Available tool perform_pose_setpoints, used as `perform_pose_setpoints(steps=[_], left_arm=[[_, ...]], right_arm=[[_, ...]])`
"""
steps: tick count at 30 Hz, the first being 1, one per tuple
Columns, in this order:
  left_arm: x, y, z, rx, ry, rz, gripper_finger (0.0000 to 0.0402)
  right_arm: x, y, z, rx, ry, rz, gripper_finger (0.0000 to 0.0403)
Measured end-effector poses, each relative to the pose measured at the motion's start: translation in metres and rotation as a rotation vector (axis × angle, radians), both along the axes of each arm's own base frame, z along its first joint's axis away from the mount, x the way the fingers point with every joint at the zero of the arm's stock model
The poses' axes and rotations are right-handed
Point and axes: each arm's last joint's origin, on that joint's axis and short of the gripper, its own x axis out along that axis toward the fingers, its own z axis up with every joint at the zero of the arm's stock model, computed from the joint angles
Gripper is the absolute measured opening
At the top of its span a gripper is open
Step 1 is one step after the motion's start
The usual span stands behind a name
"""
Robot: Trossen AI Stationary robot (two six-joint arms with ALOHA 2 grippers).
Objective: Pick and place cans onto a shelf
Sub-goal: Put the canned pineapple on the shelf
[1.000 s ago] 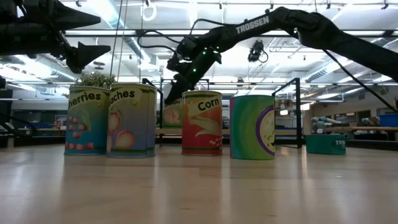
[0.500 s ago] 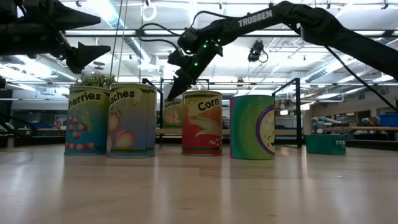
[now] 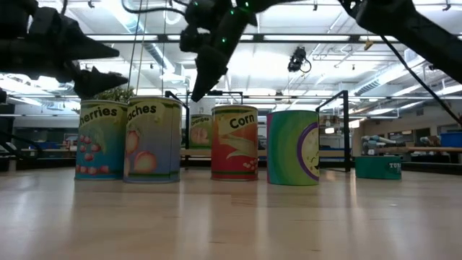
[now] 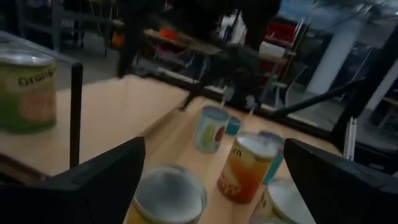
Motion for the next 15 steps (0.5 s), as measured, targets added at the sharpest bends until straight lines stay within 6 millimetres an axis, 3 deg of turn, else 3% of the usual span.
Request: perform_pose_setpoints(steps=[8,15], left_arm=[[0.004,0.004,0.010,-0.018,0.044,0.149,0.0389],[0.015,0.004,0.019,-0.063,0.251,0.190,0.0389]], right_arm=[[-0.004,0.052,0.008,-0.025,0.057,0.031,0.0368],[-0.011,0.060,-0.002,0.065,0.128,0.019,0.0356]])
